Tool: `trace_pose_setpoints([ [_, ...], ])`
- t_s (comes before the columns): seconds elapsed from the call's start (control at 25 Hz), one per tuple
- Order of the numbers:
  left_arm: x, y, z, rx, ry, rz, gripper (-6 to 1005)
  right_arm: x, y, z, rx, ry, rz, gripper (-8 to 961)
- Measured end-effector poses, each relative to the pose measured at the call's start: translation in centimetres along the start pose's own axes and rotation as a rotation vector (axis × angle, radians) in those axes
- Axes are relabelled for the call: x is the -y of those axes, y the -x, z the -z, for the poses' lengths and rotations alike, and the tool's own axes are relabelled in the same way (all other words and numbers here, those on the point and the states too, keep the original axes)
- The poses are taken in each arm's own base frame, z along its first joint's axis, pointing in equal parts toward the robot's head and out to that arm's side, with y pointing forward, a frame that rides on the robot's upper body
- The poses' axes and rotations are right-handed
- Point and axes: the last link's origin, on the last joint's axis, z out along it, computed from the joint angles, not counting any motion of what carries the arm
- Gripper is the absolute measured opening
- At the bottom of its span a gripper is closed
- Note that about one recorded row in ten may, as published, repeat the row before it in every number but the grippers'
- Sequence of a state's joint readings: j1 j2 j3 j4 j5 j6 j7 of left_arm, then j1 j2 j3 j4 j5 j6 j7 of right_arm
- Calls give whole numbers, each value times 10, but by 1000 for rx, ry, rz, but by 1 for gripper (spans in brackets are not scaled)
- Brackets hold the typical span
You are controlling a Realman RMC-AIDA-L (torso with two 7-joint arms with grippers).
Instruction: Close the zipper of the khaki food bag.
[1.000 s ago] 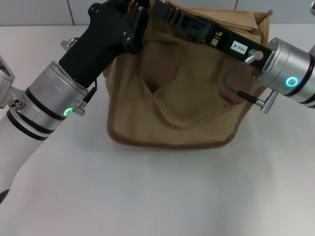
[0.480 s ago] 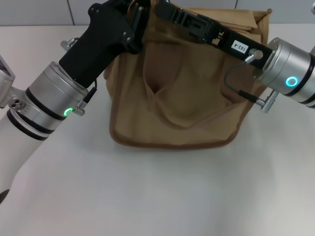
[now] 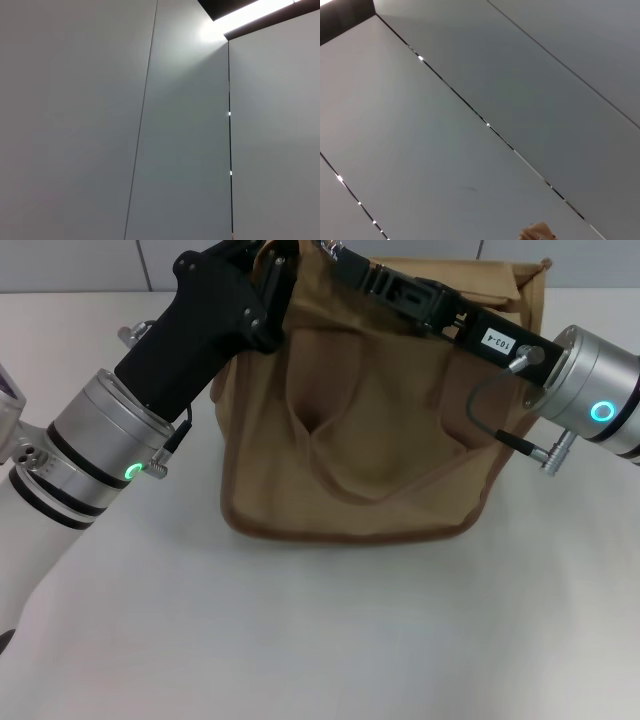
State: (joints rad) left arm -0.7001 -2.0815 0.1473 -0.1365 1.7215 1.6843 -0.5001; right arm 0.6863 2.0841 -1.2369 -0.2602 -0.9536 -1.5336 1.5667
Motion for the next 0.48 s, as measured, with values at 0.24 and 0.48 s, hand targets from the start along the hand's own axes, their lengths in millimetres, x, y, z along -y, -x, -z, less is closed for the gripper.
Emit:
trace_pose_setpoints([
  [0.24, 0, 0, 1, 0, -2, 0, 170, 2, -1, 0, -11, -12, -7, 4],
  [0.48, 1, 0, 6, -2, -17, 1, 171, 2, -1, 2, -9, -18, -24, 4],
])
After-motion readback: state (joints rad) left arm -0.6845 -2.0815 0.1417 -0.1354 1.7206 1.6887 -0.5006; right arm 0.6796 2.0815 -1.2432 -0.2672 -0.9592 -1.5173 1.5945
